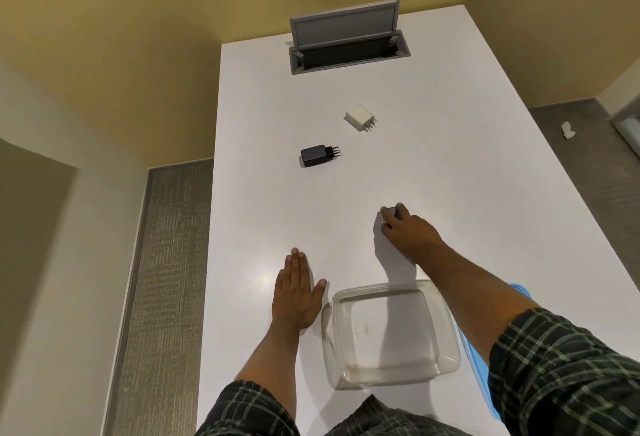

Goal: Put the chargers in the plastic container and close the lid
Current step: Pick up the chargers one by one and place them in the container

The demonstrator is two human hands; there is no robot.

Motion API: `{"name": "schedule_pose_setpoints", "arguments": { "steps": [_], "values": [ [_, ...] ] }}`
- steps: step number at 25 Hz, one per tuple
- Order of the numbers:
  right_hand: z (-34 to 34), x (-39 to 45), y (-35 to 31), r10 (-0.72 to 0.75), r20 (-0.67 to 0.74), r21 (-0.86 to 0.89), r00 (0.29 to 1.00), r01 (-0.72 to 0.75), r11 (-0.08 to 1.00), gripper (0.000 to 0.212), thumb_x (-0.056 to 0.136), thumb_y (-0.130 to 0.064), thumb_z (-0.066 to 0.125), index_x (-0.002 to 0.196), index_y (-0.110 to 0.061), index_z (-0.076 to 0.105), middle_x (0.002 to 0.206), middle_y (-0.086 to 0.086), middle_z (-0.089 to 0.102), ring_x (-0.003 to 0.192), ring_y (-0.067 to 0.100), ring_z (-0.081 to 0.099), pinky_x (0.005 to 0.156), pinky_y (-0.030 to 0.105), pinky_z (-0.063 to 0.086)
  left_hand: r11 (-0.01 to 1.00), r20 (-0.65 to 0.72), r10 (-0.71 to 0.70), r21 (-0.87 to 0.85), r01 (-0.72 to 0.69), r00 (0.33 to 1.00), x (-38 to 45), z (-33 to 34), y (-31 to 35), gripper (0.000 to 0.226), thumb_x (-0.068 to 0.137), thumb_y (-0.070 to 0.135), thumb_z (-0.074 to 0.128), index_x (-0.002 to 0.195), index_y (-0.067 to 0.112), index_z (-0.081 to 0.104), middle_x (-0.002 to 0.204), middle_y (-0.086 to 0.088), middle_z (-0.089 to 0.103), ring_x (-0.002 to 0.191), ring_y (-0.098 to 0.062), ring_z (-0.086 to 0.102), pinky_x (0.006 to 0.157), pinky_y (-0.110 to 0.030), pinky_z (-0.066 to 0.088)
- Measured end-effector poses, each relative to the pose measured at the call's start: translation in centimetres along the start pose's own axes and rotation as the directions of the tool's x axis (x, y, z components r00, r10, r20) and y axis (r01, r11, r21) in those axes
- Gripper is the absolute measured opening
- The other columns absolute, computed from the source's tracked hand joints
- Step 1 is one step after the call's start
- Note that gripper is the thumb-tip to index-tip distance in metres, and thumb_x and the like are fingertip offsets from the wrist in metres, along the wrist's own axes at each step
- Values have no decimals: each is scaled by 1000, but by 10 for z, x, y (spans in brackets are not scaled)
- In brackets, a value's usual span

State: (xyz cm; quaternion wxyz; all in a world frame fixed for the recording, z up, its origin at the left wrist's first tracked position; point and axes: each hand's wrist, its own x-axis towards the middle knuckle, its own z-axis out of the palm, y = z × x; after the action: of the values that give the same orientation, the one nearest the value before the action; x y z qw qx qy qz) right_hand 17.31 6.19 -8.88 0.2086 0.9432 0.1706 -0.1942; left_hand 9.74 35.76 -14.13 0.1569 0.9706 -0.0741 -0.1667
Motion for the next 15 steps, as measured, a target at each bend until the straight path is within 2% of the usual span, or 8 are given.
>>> {"name": "schedule_pose_setpoints", "arguments": {
  "steps": [2, 4, 5, 7, 10, 13, 15],
  "values": [
    [4, 5, -2, 1, 4, -32, 1000, -1, 999, 47, 39, 3, 88, 83, -7, 74, 117, 18, 67, 89, 41, 65, 40, 26, 44, 1000, 6, 11, 11, -11, 1000, 0, 4, -3, 96, 81, 76, -16, 155, 14, -11, 162, -1, -17, 155, -23, -5, 125, -41, 9],
    [1, 6, 0, -27, -36, -35, 999, 26, 999, 46, 31, -4, 88, 74, -8, 75, 101, 15, 71, 73, 35, 65, 41, 25, 36, 999, 8, 11, 35, -11, 1000, 0, 7, -6, 94, 87, 72, -10, 158, 11, -3, 165, -4, -11, 155, -23, -1, 124, -42, 12],
    [-4, 5, 2, -45, -51, -45, 998, 43, 998, 44, 30, -7, 88, 72, -10, 74, 94, 13, 71, 69, 33, 64, 42, 25, 36, 999, -1, 9, 51, -9, 1000, 0, 7, -7, 91, 91, 70, -6, 158, 9, 3, 166, -7, -5, 155, -24, 3, 123, -42, 15],
    [-10, 1, 5, -65, -39, -99, 997, 61, 993, 38, 39, -13, 88, 74, -15, 74, 86, 6, 70, 69, 26, 63, 48, 27, 42, 998, -7, 6, 62, -5, 1000, -1, 8, -8, 86, 96, 66, 1, 159, 7, 10, 167, -10, 5, 155, -25, 9, 122, -41, 17],
    [-6, -4, 3, -96, -57, -129, 994, 88, 988, 25, 58, -16, 82, 80, -19, 71, 78, -2, 66, 69, 21, 62, 56, 29, 40, 998, 1, 23, 54, -23, 1000, -1, 8, -8, 87, 95, 66, 0, 159, 9, 5, 168, -8, -1, 155, -23, 2, 123, -40, 11],
    [-11, -14, 0, -7, -111, -114, 994, -5, 994, 22, 52, -10, 80, 64, -18, 64, 60, -1, 58, 55, 20, 55, 53, 29, 32, 998, 16, 20, 64, -21, 1000, -2, 5, -8, 89, 92, 69, -3, 159, 10, -1, 167, -6, -9, 154, -20, -6, 123, -38, 6],
    [-16, -20, -4, 63, -128, -67, 990, -72, 995, 21, 52, -9, 77, 67, -16, 63, 60, 0, 58, 56, 21, 55, 55, 30, 34, 998, 67, 14, 68, -19, 998, -1, 2, -8, 90, 89, 69, -2, 158, 11, -7, 165, -5, -16, 154, -19, -11, 123, -37, 2]
  ]
}}
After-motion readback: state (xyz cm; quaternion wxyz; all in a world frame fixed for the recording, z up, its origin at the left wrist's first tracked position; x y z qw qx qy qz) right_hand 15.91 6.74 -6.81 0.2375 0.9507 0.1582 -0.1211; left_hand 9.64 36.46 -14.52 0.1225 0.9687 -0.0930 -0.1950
